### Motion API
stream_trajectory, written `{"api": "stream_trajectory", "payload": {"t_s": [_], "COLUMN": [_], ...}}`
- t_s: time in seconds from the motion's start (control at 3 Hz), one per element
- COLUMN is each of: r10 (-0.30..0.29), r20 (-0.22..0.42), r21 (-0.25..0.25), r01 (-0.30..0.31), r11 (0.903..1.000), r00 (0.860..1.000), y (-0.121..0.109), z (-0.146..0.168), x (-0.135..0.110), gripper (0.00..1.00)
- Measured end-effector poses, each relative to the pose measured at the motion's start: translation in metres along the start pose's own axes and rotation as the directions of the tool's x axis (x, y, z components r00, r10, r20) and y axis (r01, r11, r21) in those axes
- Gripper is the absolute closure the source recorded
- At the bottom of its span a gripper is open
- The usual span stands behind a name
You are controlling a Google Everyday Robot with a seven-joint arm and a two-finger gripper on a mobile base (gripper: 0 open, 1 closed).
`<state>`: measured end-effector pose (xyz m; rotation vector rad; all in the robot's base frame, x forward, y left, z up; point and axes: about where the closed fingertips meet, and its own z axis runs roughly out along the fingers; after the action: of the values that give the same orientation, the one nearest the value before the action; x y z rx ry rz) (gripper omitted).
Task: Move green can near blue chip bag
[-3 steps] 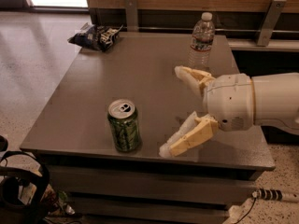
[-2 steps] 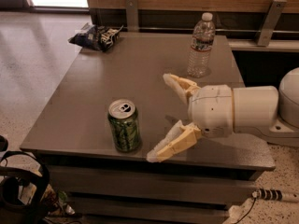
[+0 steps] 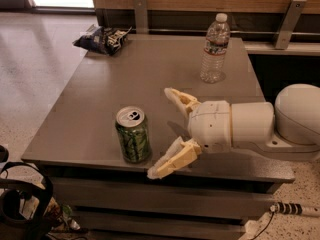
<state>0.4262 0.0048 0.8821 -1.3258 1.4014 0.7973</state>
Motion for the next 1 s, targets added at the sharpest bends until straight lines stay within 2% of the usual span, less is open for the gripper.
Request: {"api": "stream_trajectory", "payload": {"t_s": [0.33,0.67,1.0], "r10": [0.012,0.035,0.049], "r20": [-0.016,-0.013,-0.011], "r21": [-0.016,-0.066,-0.095], "r01": [-0.013,-0.036,-0.05], "r11": [0.9998,0.9972,0.9943], "r00": [1.0,0.999,0.999], "y": [0.002,0.006,0.007], "z": [0.011,0.031,0.042], "x": [0.005,0.007,0.009], "gripper": [0.0,0.03,0.25]}}
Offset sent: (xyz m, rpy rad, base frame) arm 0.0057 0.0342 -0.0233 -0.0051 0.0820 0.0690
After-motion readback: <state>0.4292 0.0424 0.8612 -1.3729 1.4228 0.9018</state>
